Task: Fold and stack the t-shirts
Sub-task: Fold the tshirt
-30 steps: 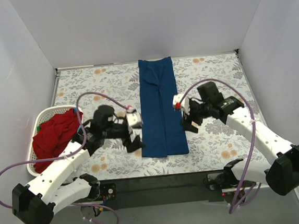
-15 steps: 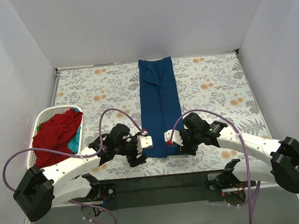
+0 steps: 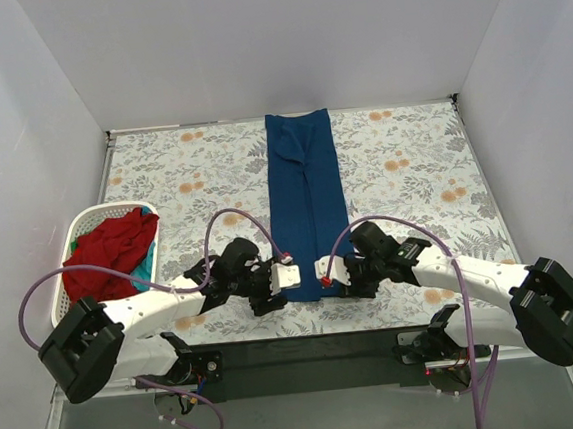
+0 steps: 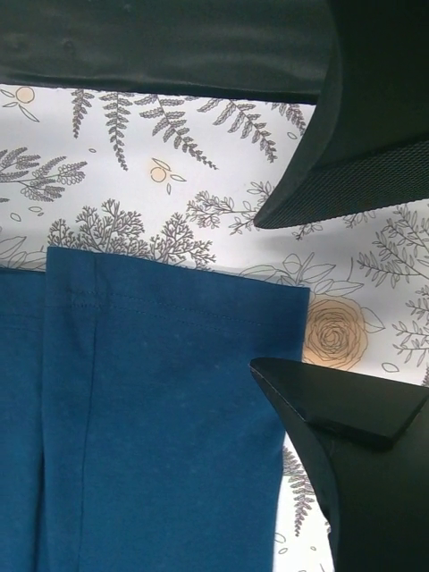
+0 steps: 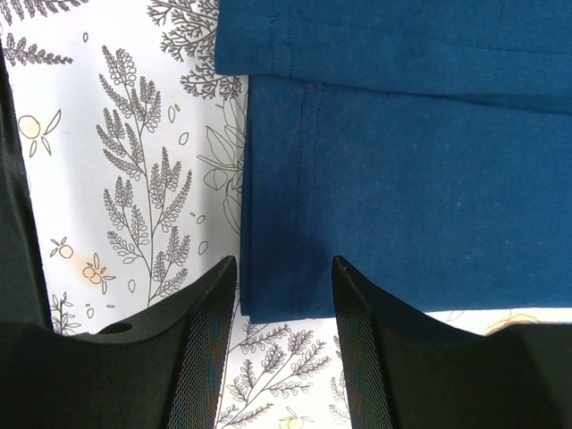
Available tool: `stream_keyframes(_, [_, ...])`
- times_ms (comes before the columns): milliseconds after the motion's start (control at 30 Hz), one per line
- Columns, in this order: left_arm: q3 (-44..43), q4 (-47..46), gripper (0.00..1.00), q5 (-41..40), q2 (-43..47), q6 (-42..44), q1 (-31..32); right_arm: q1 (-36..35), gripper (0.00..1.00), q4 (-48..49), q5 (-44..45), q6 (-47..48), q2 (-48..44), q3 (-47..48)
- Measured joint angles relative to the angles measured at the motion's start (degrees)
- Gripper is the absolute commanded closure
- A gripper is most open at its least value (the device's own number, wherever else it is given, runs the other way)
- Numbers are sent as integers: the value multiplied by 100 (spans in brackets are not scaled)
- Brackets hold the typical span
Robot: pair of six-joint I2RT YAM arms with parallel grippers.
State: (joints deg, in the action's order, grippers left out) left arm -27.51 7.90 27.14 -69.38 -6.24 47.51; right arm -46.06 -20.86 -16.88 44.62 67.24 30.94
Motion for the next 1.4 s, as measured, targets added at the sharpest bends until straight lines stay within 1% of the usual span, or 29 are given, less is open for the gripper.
stream_keyframes(167, [0, -107, 46, -39, -190, 111, 94, -26, 48, 4, -31, 70, 76, -9])
stream_keyframes(233, [0, -111, 48, -72, -308, 151, 114, -37, 50, 7, -44, 98, 98, -46])
stream_keyframes(400, [20, -129, 51, -138, -472, 264, 149, -76, 50, 9, -125, 210, 98, -79])
stream_keyframes(433, [24, -149, 54, -146, -474, 286, 153, -87, 51, 9, -125, 223, 101, -79])
stream_keyframes(533, [26, -188, 59, -144, -498, 334, 164, -94, 55, 15, -140, 225, 140, -76])
stream_keyframes(633, [26, -199, 64, -120, -520, 387, 164, -96, 58, 74, -192, 212, 216, -55])
stream_keyframes(667, [26, -199, 68, -116, -525, 398, 164, -96, 59, 98, -199, 210, 234, -50])
stream_keyframes(733, [22, -227, 72, -103, -562, 435, 166, -96, 66, 142, -216, 208, 262, -48])
stream_keyframes(767, [11, -240, 76, -98, -586, 450, 166, -101, 69, 160, -212, 195, 273, -48])
stream_keyframes(800, [-4, -247, 78, -98, -612, 459, 166, -107, 75, 184, -201, 186, 280, -48])
stream_keyframes(867, [-48, -267, 81, -105, -673, 487, 166, -122, 82, 282, -111, 166, 284, -70])
stream_keyframes(900, [-66, -278, 86, -107, -699, 494, 166, -122, 92, 319, -59, 146, 284, -74])
stream_keyframes(933, [-85, -284, 89, -125, -721, 494, 166, -129, 99, 350, 2, 138, 286, -76])
stream_keyframes(967, [-107, -284, 91, -138, -741, 485, 164, -133, 99, 378, 46, 114, 289, -74])
stream_keyframes(1000, [-129, -278, 96, -153, -758, 472, 164, -138, 99, 393, 90, 68, 289, -74])
stream_keyframes(1067, [-179, -223, 100, -177, -767, 424, 164, -144, 99, 404, 151, 15, 289, -66])
stream_keyframes(1200, [-260, 59, 100, -122, -697, 348, 164, -160, 99, 166, 264, -103, 282, 39])
stream_keyframes(1400, [-400, 811, 100, 282, -162, 170, 229, -402, 99, -404, 195, -385, -68, 197])
